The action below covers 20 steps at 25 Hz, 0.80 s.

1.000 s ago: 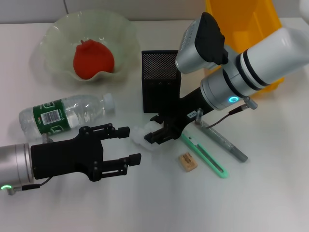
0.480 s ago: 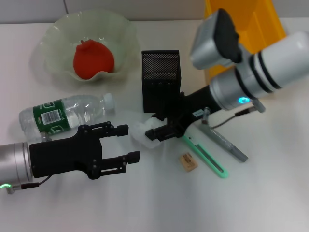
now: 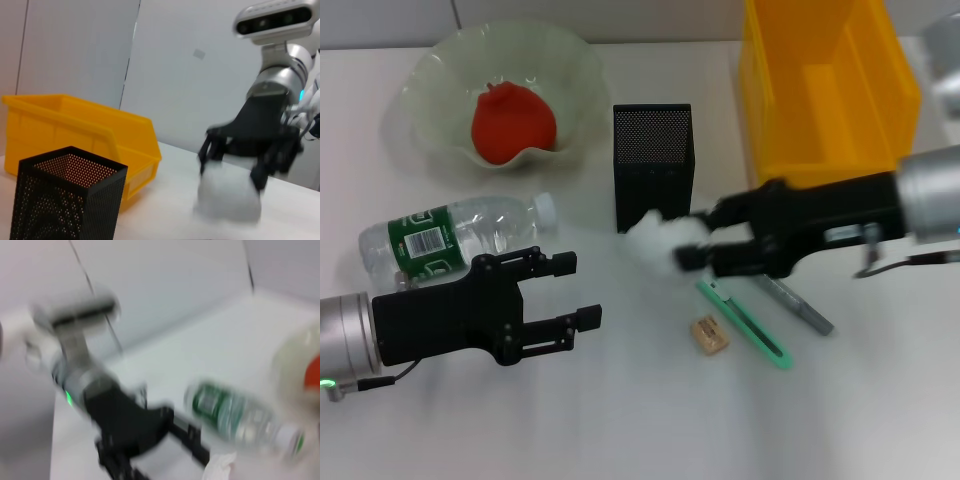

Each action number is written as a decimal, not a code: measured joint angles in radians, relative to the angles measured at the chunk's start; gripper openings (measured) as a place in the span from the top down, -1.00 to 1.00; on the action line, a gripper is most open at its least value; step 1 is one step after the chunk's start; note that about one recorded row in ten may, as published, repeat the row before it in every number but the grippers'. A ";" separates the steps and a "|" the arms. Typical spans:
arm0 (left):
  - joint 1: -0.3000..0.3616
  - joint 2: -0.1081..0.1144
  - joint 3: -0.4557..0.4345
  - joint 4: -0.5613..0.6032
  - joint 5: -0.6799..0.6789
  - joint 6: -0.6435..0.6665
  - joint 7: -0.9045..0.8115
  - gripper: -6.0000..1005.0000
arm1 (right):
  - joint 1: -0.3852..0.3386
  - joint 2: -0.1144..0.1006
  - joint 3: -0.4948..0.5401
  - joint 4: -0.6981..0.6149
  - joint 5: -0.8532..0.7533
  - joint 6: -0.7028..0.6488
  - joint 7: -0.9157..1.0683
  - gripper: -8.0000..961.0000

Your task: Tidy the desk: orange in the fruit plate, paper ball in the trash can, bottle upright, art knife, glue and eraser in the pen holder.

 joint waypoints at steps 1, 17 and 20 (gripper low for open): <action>-0.001 0.000 0.000 0.000 0.000 -0.002 0.000 -0.45 | -0.037 0.000 0.088 0.003 0.060 -0.059 -0.061 0.00; -0.009 0.000 0.001 -0.002 0.000 -0.014 0.000 -0.45 | -0.127 -0.005 0.491 -0.020 0.129 -0.095 -0.238 0.00; -0.009 0.000 0.001 -0.002 0.000 -0.014 0.000 -0.45 | -0.125 -0.010 0.510 -0.023 0.117 -0.005 -0.240 0.00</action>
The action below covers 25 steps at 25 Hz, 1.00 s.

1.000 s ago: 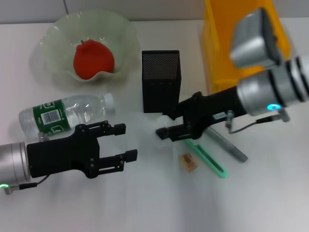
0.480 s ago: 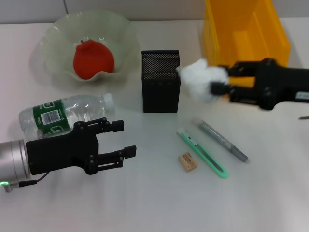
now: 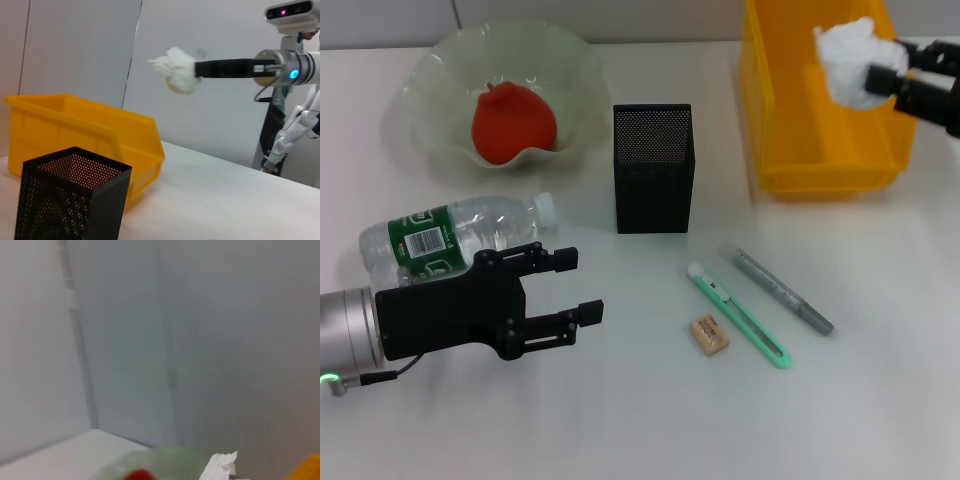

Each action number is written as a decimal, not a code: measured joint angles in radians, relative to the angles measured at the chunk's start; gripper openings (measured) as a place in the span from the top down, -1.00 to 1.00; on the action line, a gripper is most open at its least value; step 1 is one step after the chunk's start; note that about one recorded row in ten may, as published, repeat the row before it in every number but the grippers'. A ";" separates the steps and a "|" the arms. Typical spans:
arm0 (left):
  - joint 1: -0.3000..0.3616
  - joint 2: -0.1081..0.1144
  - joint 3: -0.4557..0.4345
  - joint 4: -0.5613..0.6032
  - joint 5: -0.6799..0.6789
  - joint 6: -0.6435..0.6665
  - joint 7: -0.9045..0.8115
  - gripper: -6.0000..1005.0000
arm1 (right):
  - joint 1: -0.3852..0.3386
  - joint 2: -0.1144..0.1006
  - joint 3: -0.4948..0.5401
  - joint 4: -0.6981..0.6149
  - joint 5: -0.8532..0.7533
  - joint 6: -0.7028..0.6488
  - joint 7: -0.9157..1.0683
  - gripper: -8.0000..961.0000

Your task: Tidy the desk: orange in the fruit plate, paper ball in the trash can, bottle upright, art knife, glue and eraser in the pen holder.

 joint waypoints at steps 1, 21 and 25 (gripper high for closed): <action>0.000 0.000 0.000 0.000 0.000 0.000 0.000 -0.45 | 0.003 -0.002 0.000 0.005 -0.006 0.030 -0.001 0.00; -0.002 -0.001 0.000 0.000 -0.023 0.019 0.000 -0.45 | 0.105 0.009 -0.085 0.146 -0.088 0.418 -0.060 -0.14; -0.003 -0.001 0.000 0.000 -0.026 0.034 0.000 -0.45 | 0.105 0.009 -0.125 0.147 -0.088 0.459 -0.060 -0.31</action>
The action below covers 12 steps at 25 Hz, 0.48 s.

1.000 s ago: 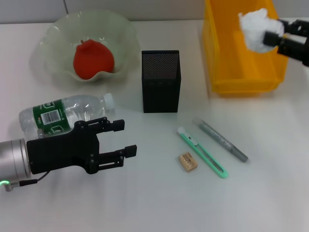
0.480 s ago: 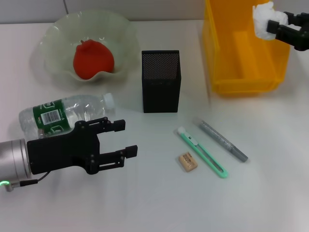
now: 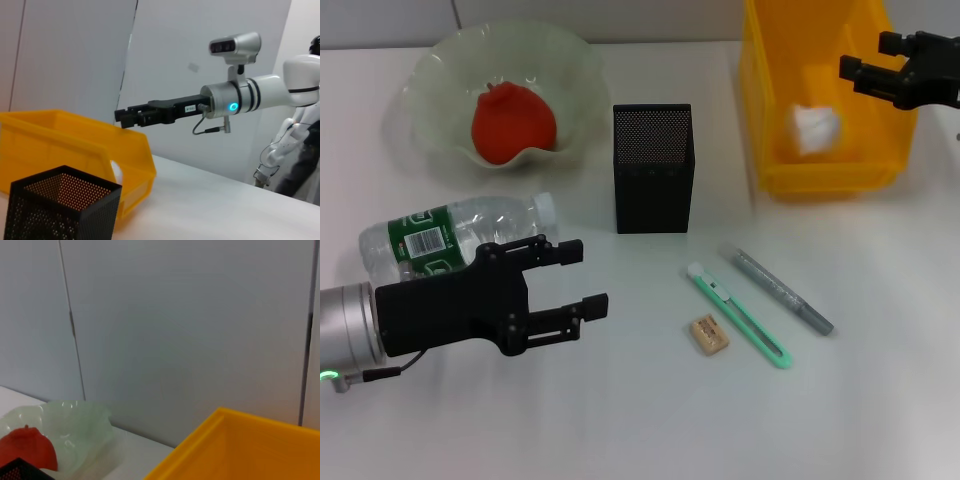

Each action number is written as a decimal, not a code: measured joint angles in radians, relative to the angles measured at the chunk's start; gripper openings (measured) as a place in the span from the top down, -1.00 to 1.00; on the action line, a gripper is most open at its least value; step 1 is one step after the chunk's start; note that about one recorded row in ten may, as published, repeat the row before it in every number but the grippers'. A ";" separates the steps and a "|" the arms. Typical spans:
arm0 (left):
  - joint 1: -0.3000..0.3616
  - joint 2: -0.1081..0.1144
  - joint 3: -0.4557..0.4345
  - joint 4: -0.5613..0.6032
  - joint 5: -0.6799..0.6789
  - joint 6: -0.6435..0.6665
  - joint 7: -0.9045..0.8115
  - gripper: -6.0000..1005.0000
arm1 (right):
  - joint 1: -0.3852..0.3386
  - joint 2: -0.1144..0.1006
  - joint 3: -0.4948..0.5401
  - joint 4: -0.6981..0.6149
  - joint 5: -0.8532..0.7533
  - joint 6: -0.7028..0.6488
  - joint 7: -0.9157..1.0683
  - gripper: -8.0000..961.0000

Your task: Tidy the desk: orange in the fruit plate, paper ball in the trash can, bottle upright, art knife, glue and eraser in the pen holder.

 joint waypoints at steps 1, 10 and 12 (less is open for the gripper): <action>0.000 0.000 0.000 0.000 0.000 0.002 0.000 -0.45 | 0.000 0.000 -0.003 0.000 0.000 0.002 0.000 -0.34; 0.000 0.001 0.000 0.000 0.000 0.002 0.000 -0.45 | -0.022 0.002 -0.003 -0.029 0.015 -0.038 0.003 -0.62; -0.001 0.001 0.000 0.000 0.000 0.002 0.000 -0.45 | -0.046 0.002 0.000 -0.049 0.037 -0.118 0.003 -0.69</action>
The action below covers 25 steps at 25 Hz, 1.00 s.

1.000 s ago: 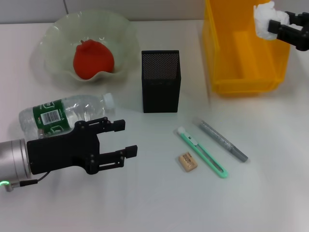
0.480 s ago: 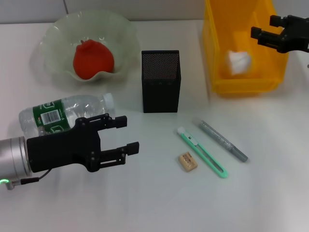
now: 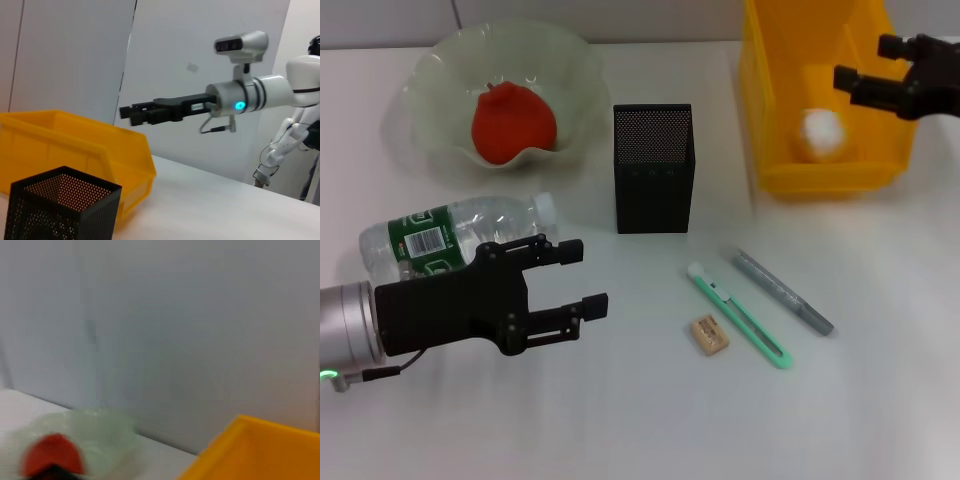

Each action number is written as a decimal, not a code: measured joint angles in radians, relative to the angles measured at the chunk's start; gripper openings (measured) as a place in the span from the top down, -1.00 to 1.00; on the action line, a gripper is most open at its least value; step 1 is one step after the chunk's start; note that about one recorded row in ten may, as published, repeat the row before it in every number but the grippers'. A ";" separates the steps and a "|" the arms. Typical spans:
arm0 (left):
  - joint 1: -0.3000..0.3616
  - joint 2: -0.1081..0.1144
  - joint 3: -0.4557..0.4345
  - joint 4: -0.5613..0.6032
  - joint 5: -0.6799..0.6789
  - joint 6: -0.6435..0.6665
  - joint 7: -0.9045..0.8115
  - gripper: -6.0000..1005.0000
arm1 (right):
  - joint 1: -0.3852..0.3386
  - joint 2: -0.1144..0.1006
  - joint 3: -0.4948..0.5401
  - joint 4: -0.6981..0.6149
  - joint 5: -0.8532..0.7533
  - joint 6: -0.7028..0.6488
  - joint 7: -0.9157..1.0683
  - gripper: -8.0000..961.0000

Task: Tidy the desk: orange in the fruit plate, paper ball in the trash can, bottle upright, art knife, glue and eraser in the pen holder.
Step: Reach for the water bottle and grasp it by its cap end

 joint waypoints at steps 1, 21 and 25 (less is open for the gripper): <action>-0.001 0.000 -0.001 0.000 0.000 0.001 0.000 -0.45 | -0.033 -0.001 0.004 -0.011 0.059 -0.114 -0.031 -0.69; -0.005 0.001 -0.012 0.000 -0.087 0.001 0.000 -0.45 | -0.208 0.000 0.038 0.192 0.164 -0.611 -0.464 -0.69; -0.007 0.000 -0.040 0.000 -0.092 0.000 0.000 -0.45 | -0.162 -0.001 0.010 0.257 0.048 -0.609 -0.520 -0.69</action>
